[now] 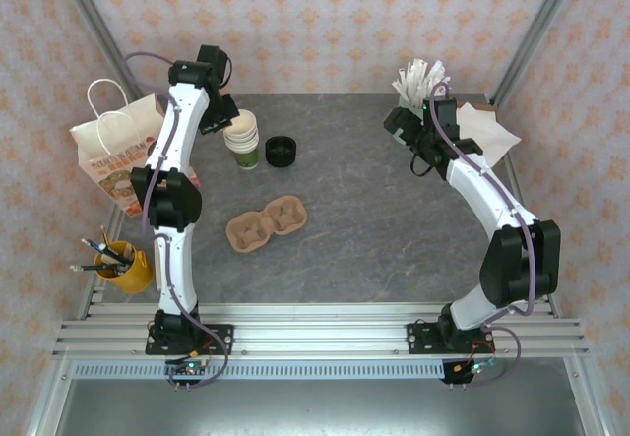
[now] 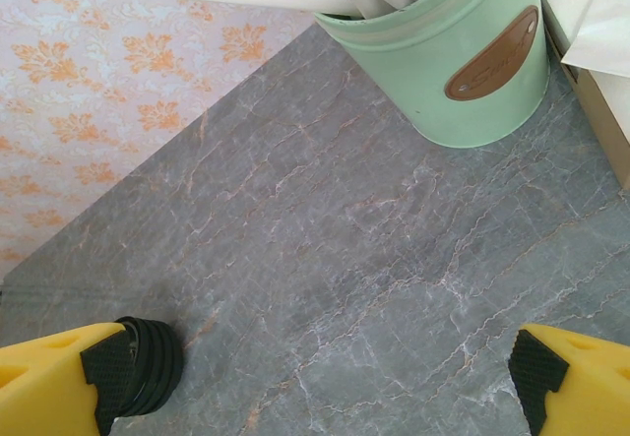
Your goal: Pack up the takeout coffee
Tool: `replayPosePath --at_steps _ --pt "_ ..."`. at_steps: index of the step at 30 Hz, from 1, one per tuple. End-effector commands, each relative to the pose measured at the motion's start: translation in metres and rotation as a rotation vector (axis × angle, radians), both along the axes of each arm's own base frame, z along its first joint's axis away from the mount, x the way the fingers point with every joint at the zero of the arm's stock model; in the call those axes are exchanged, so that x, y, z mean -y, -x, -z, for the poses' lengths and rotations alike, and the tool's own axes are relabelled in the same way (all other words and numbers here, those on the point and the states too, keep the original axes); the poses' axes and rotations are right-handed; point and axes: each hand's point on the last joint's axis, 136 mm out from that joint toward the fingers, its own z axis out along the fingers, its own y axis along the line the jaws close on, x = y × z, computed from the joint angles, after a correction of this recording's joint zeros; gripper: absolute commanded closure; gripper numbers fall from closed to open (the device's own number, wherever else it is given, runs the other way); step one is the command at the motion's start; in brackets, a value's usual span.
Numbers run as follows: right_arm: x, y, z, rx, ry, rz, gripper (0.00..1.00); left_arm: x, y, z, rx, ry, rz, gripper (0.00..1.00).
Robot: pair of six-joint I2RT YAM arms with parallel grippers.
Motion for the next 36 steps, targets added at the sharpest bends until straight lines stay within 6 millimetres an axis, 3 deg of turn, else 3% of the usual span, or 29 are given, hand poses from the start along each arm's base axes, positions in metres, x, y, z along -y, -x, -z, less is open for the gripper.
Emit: replayPosePath --at_steps 1,6,15,23,31,36 --pt "0.001 -0.004 -0.007 0.01 0.016 0.019 0.01 -0.004 -0.002 -0.044 0.125 0.002 -0.04 1.0" --pt "0.002 -0.004 -0.009 0.015 0.019 0.02 0.01 -0.008 -0.003 -0.069 0.211 0.029 -0.072 1.0" --pt "-0.001 -0.007 -0.008 0.01 0.023 0.002 0.01 -0.001 -0.007 -0.07 0.249 0.12 -0.089 1.0" --pt "-0.003 -0.01 -0.009 0.011 0.022 -0.011 0.01 -0.025 0.01 -0.081 0.248 0.03 -0.148 1.0" --pt "-0.006 -0.012 -0.009 0.01 0.017 -0.022 0.01 -0.031 0.02 -0.081 0.25 0.021 -0.163 1.0" --pt "-0.007 -0.013 -0.013 0.016 0.015 -0.026 0.01 -0.03 0.02 -0.097 0.288 0.033 -0.165 1.0"
